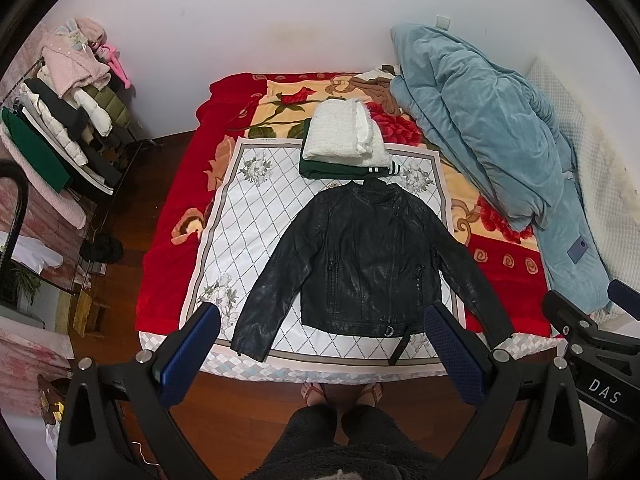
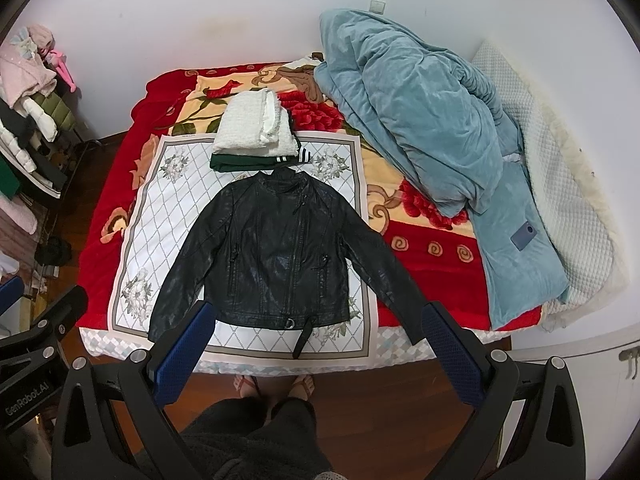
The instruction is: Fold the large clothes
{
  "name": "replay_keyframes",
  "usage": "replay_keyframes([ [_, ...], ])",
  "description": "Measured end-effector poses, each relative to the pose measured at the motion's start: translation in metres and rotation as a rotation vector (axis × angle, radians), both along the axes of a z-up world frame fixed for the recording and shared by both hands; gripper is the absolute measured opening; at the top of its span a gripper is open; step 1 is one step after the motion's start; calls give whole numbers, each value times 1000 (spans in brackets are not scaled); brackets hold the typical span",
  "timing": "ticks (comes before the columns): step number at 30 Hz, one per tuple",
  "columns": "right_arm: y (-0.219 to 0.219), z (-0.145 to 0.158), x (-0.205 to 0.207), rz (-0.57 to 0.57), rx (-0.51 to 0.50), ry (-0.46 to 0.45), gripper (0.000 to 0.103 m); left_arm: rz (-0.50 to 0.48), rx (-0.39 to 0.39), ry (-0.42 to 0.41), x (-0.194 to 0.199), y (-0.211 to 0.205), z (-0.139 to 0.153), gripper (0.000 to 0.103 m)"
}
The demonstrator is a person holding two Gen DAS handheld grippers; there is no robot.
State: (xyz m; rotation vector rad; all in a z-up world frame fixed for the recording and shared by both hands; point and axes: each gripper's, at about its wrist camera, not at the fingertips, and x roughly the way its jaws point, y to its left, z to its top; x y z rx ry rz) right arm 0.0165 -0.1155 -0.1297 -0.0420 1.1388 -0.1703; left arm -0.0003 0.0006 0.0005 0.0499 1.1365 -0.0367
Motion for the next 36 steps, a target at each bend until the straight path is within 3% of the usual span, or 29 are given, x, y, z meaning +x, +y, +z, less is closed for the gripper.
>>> replay_keyframes([
  [36,5,9,-2,5,9,-6,103,2,-7,-12,10,-2,18,103],
])
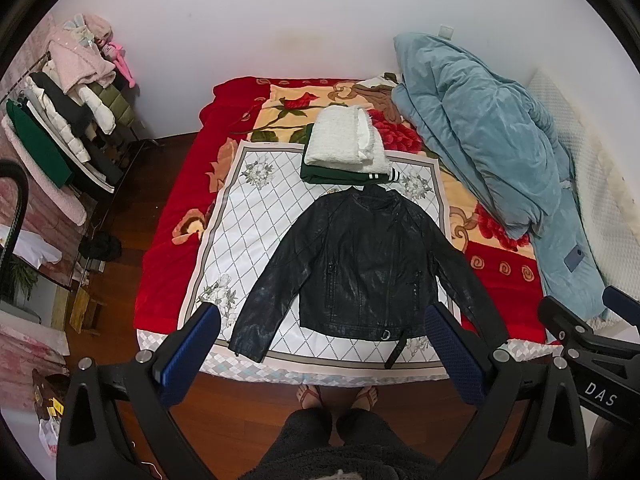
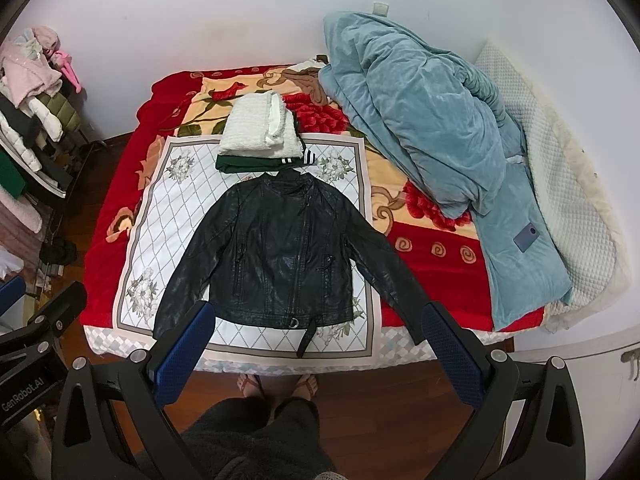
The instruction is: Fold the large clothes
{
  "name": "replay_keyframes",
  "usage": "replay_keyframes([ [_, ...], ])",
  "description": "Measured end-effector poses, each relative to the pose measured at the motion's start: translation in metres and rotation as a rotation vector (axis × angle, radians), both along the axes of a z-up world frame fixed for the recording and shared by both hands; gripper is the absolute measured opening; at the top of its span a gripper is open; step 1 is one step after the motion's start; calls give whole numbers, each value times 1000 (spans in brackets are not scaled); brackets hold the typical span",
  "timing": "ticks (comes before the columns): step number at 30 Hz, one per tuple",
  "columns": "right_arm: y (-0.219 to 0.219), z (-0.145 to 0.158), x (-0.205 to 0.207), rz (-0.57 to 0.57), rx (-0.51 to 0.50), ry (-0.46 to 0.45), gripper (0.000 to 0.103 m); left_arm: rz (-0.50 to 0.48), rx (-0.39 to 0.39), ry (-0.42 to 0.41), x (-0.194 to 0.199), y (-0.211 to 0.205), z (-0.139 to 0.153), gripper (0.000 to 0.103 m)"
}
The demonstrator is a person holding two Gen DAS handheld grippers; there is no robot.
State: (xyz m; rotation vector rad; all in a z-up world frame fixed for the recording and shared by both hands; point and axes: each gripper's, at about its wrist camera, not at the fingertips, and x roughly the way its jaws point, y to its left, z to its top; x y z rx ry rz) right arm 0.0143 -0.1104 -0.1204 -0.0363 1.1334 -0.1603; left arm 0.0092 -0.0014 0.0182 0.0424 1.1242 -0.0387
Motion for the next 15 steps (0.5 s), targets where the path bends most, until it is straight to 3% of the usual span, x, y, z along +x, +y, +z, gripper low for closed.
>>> replay_keyframes([
  [15,1,1,0,-7,6,1,103,-7,-13,1,8,-10,18,103],
])
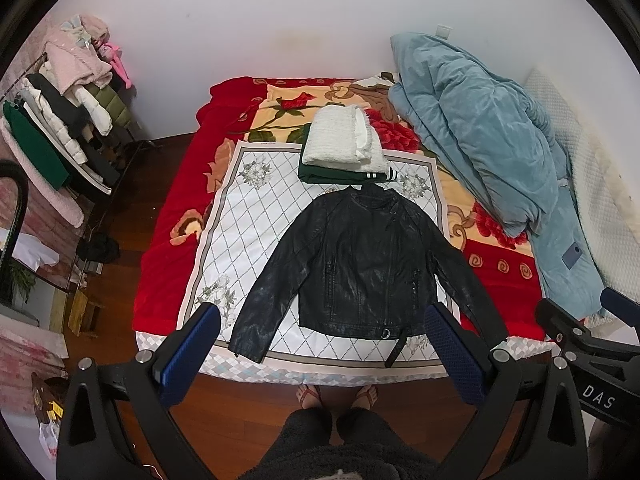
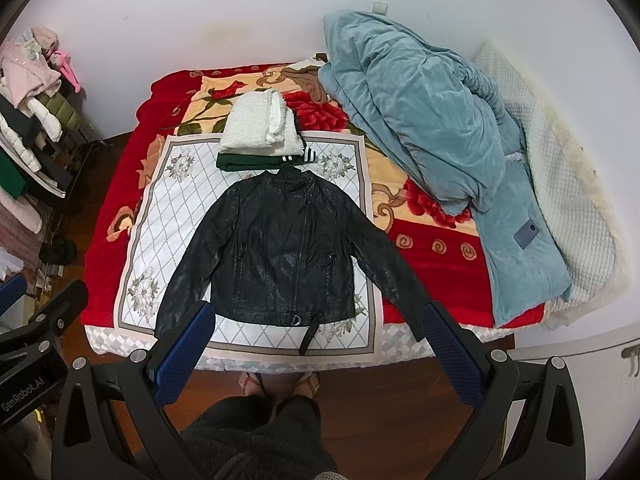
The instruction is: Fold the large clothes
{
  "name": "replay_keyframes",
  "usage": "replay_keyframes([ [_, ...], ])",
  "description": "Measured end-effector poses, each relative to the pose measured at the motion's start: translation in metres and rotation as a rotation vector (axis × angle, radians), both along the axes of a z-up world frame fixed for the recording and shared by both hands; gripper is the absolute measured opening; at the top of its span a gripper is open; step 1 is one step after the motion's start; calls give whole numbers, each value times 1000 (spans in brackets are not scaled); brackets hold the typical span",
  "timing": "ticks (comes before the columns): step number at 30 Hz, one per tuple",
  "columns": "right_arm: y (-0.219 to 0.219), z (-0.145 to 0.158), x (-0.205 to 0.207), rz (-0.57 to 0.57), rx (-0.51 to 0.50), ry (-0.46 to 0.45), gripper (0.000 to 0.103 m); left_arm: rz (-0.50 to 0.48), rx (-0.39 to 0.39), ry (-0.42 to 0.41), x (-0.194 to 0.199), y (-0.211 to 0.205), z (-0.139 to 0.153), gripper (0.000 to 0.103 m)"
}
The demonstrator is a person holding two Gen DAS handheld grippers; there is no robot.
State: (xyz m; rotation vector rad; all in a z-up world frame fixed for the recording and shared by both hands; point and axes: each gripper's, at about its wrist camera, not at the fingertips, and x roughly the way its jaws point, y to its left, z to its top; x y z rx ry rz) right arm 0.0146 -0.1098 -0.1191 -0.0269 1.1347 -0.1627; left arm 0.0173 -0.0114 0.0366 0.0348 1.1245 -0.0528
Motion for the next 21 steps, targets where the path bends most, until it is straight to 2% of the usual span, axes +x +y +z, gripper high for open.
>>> replay_keyframes([
  [6,13,-2,-4,-45,21,13,103,-4,16,-20,3,1,-8,103],
  [10,-6,-28,4,-120,68,-39,103,-3,43,-71,26,2,-38,103],
  [13,-35,-62,12,-221,117,-60,103,-3,64,-96,53,1,-70,103],
  [16,-80,-109,18,-364,178,-73,102,-6,73,-93,76,-6,-102,103],
  [18,-106,-141,23,-429,213,-63,91,-9,82,-90,91,-19,-125,103],
  [21,-153,-207,31,-535,254,-30,75,-22,117,-84,116,-47,-173,103],
])
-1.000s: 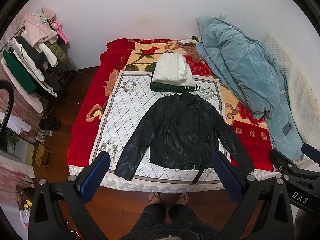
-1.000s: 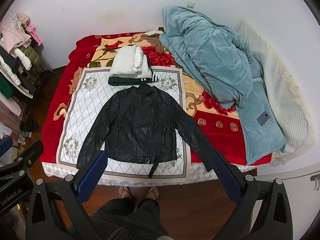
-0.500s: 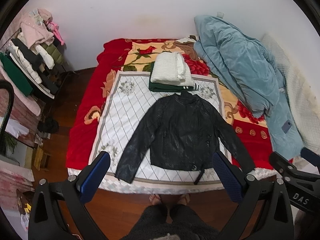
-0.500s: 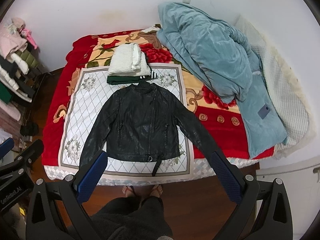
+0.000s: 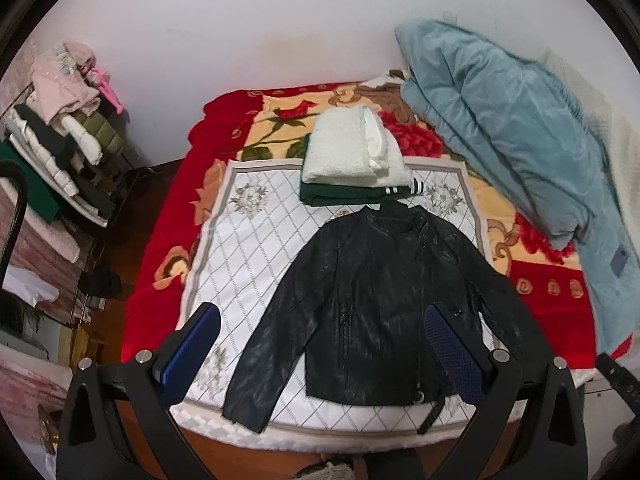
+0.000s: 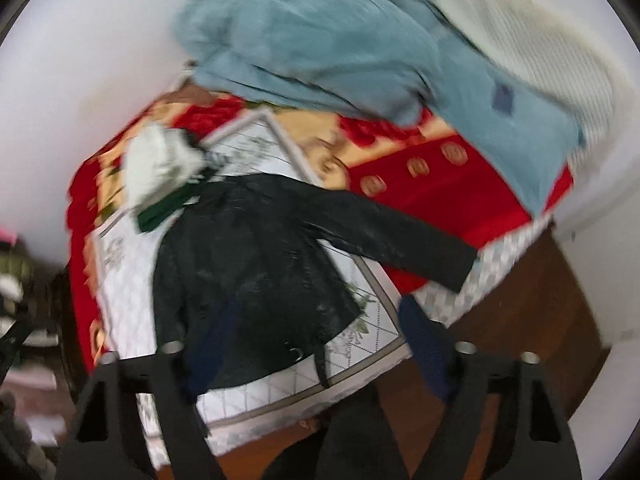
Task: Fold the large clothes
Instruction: 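Grasp the jacket sleeve cuff with the right gripper and lift it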
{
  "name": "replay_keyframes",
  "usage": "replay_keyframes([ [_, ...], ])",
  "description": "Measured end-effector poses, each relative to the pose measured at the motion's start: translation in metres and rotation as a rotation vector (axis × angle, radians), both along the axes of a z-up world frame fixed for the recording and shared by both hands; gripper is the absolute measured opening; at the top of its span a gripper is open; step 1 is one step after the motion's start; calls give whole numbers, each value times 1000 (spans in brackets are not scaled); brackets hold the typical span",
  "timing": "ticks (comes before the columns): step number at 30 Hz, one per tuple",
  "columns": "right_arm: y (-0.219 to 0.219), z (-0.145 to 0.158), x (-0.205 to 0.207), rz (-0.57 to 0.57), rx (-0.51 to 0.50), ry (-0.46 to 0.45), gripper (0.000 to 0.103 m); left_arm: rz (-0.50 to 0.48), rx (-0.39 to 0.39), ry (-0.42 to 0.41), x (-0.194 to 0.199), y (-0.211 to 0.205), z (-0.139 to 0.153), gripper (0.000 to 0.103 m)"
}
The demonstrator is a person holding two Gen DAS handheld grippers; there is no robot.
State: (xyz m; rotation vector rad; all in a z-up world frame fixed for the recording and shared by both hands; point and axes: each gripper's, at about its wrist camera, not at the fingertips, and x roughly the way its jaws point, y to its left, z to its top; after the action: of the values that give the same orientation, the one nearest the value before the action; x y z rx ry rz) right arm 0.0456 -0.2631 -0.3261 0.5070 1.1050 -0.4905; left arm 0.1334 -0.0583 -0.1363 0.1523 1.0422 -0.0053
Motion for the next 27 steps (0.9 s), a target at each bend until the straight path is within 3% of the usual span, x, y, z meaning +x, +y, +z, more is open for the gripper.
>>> replay_keyframes([
  [7,-112,-182,14,-203,284,26,75,-12,119,109,39,-60,-114,103],
  [12,-186,-308,1,-448,468,43,75,-14,135,196,61,-100,-191,103],
  [15,-222,-367,-22,-615,543,69,75,-17,151,236,71,-124,-236,103],
  [19,-254,-418,-51,-785,572,87,75,-33,157,294,80,-155,-293,103],
  [22,-270,-445,-62,-844,582,67,75,-73,167,320,82,-176,-324,103],
  [23,-273,-450,-65,-862,588,44,69,-86,169,325,85,-184,-333,103],
  [24,-273,-451,-68,-887,587,24,52,-98,171,330,87,-191,-340,103],
  [25,-274,-450,-74,-927,572,-5,46,-115,171,338,87,-199,-347,103],
  [27,-274,-441,-83,-979,515,-70,20,-139,168,343,86,-210,-355,103],
])
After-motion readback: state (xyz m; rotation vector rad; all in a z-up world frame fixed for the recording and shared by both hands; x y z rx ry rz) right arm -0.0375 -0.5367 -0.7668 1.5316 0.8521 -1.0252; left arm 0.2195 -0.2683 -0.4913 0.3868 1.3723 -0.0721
